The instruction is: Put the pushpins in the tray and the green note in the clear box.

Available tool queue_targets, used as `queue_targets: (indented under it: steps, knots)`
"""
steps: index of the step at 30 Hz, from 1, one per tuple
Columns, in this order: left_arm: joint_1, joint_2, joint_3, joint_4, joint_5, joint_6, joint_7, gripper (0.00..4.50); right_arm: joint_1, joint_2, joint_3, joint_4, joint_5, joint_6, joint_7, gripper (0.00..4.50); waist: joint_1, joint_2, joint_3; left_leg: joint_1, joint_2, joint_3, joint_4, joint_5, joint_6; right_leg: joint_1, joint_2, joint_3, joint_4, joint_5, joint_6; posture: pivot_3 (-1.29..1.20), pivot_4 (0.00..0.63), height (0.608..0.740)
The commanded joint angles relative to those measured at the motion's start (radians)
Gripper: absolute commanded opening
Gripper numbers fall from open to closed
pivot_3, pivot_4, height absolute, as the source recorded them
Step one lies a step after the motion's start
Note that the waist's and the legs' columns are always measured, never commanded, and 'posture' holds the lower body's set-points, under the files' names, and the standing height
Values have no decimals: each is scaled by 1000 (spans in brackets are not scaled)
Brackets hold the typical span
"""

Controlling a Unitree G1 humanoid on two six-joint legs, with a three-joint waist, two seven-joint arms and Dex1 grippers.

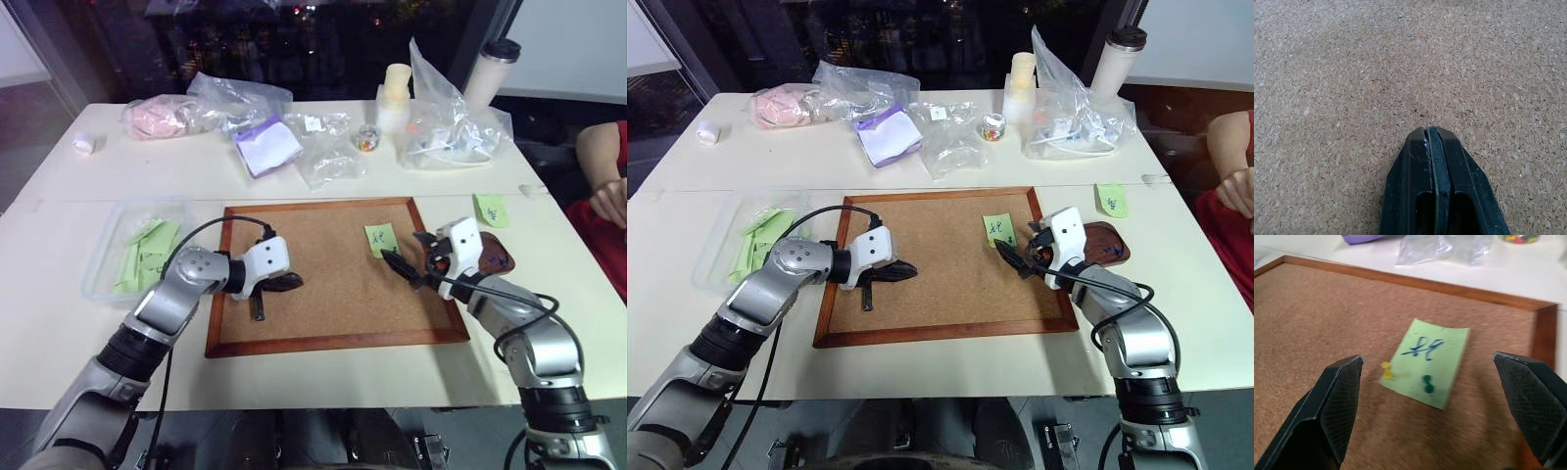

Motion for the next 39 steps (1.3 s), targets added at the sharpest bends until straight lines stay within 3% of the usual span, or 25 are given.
queue_targets:
  steps: [1,2,9,11,20,28,39]
  knots:
    - [26,10,-29,26,38,25,2,0,-34,9,4,26,-21,-43,15,4361,0,0,0,0,0,0,0,0,0,0,0,0,0,0,0,0,150,734]
    - [27,11,-28,24,38,26,2,0,-40,13,8,39,-24,-46,18,4361,0,0,0,0,0,0,0,0,0,0,0,0,0,0,0,0,150,734]
    - [36,12,-26,7,36,37,7,0,-40,19,9,62,-36,-50,28,1176,0,0,0,0,0,0,0,0,0,0,0,0,0,0,0,0,150,734]
    - [36,11,-26,6,36,37,8,0,-36,16,9,63,-37,-47,31,43,0,0,0,0,0,0,0,0,0,0,0,0,0,0,0,0,150,734]
    - [32,21,-34,17,46,28,-1,0,-42,32,-49,26,-3,-60,18,15,-1,0,0,0,0,0,0,0,0,0,0,0,0,0,0,0,150,734]
    - [52,38,-55,28,70,20,-12,0,-38,46,-150,-114,121,-15,6,15,-2,0,0,1,1,-1,-1,0,0,0,0,0,0,0,0,0,150,734]
    - [48,34,-53,29,68,17,-12,0,-12,-48,-269,69,-3,-31,-126,15,-3,0,0,3,1,0,-2,0,0,2,0,0,-1,0,-1,0,150,734]
